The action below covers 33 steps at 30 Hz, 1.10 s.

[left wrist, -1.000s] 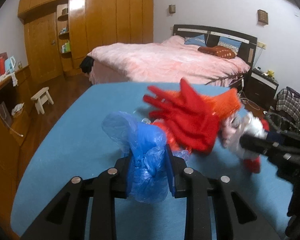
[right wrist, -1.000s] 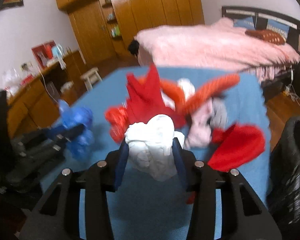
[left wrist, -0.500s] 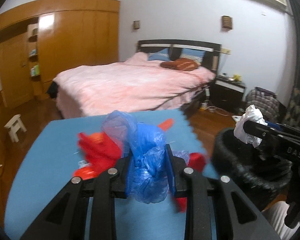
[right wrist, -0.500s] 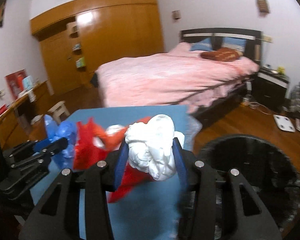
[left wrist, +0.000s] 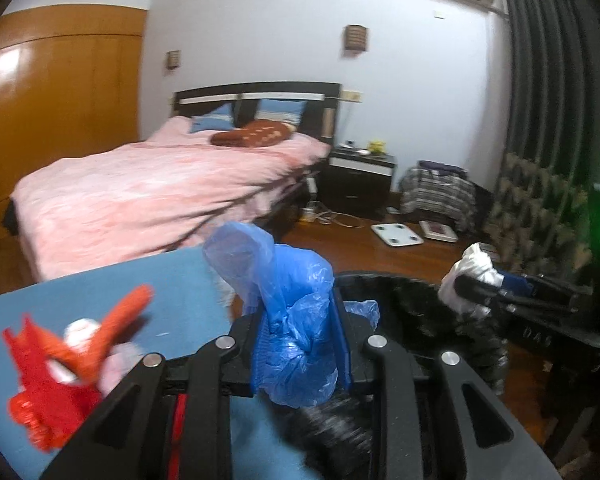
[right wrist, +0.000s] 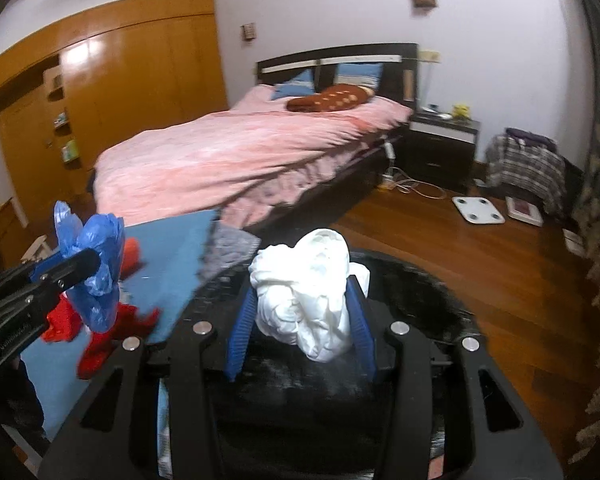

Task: Collect trash
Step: 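Carry the blue bag and white cloth over the bin and release both, then grasp the red plastic bag with the left gripper while the right gripper grasps a red glove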

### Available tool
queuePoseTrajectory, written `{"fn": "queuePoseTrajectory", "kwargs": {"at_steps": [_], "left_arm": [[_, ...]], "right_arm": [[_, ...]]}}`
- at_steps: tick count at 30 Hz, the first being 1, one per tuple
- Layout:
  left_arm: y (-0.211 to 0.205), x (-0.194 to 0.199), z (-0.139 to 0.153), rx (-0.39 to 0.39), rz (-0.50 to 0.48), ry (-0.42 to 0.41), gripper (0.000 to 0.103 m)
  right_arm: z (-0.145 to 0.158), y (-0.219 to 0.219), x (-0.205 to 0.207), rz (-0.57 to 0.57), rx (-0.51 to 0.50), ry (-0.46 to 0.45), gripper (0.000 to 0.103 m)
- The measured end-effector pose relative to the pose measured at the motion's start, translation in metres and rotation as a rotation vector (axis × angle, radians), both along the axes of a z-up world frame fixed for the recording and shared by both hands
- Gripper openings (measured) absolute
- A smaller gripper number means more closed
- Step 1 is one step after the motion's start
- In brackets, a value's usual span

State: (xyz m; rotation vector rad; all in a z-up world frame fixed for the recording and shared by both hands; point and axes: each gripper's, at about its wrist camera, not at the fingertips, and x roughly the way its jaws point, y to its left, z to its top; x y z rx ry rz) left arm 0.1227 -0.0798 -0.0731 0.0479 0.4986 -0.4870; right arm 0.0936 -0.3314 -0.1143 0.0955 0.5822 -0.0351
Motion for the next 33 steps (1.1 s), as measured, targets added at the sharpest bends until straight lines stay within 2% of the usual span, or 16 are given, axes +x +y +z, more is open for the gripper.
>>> {"fn": "queuePoseTrajectory", "kwargs": {"at_steps": [2,3,4,5,6,9,13,17,25,33], "left_arm": [[-0.018,0.005,0.0,-0.012,-0.048,0.013,0.03],[-0.023,0.006,-0.001,-0.02,-0.072,0.022,0.04],[-0.027,0.007,-0.002,-0.022,-0.087,0.025,0.061],[-0.032,0.006,0.0,-0.025,-0.094,0.012,0.069],[-0.033,0.004,0.001,-0.027,-0.102,0.003,0.077],[-0.032,0.002,0.002,-0.019,-0.102,-0.008,0.083],[-0.008,0.002,0.004,-0.015,-0.04,-0.009,0.089],[0.034,-0.006,0.004,-0.002,0.067,-0.014,0.093],[0.127,-0.023,-0.002,0.036,0.309,-0.021,0.095],[0.21,-0.033,-0.02,0.095,0.499,0.0,0.095]], "right_arm": [[-0.002,-0.011,-0.003,-0.033,-0.003,0.0,0.05],[-0.003,-0.017,-0.004,-0.049,-0.006,-0.002,0.052],[-0.004,-0.023,-0.006,-0.067,-0.008,-0.004,0.061],[-0.006,-0.028,-0.008,-0.087,-0.011,-0.008,0.069],[-0.006,-0.034,-0.01,-0.101,-0.013,-0.014,0.072],[-0.007,-0.04,-0.013,-0.125,-0.026,-0.027,0.084],[-0.008,-0.038,-0.015,-0.129,-0.017,-0.042,0.092],[0.0,-0.015,-0.01,-0.098,-0.016,-0.054,0.095],[0.006,0.075,0.007,0.074,0.0,-0.065,0.096],[-0.008,0.172,0.023,0.256,0.022,-0.029,0.096]]}}
